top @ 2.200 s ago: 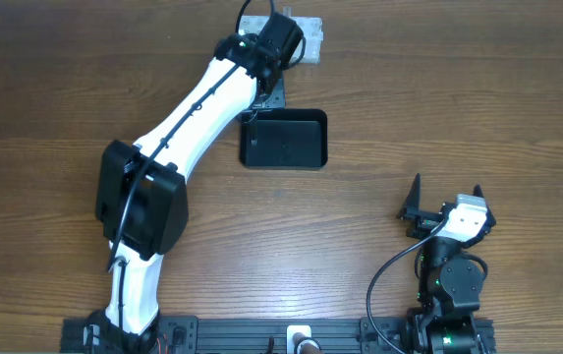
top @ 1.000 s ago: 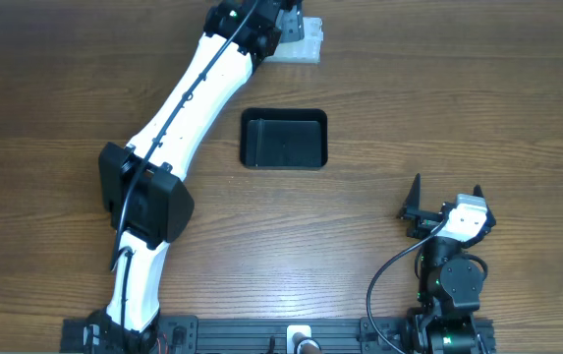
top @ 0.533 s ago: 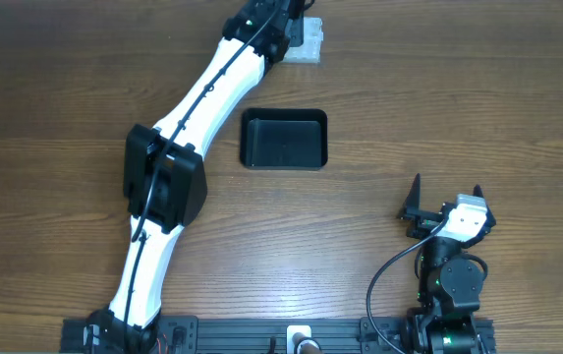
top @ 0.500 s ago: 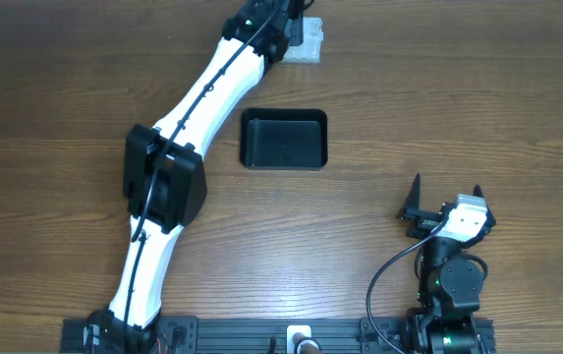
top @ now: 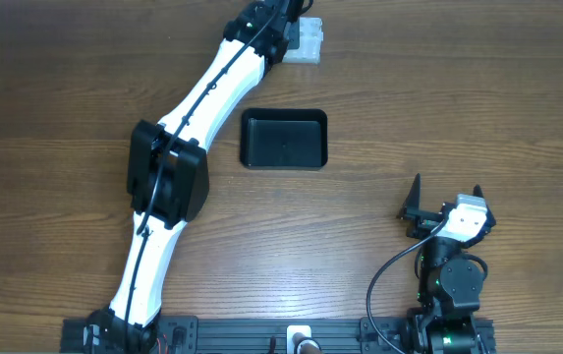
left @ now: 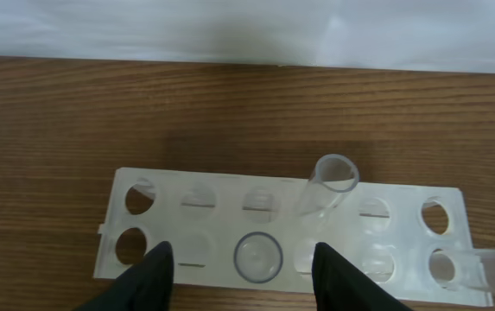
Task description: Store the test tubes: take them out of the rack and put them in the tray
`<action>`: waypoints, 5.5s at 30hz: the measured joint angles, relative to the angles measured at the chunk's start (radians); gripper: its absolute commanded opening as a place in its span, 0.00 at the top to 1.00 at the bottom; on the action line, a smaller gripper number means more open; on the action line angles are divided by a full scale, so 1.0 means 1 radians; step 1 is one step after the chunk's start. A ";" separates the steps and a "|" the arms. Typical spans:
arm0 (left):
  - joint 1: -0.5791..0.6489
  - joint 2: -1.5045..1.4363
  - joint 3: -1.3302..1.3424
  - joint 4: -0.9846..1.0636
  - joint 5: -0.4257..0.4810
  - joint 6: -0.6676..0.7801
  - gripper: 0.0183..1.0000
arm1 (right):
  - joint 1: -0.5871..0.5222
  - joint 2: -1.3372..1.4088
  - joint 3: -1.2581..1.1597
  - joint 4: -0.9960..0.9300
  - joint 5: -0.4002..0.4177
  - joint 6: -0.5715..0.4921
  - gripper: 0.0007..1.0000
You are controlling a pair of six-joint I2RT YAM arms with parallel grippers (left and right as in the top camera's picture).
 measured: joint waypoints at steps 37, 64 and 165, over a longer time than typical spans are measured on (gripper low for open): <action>0.015 0.020 0.000 0.040 0.076 0.023 0.90 | 0.000 0.000 0.000 0.000 0.000 0.000 0.01; -0.089 -0.267 -0.027 -0.681 0.069 -0.322 0.96 | 0.000 0.000 0.000 0.000 0.000 0.000 0.01; 0.393 -2.412 -2.230 0.561 0.354 0.310 0.00 | 0.000 0.000 0.000 0.000 0.000 0.000 0.01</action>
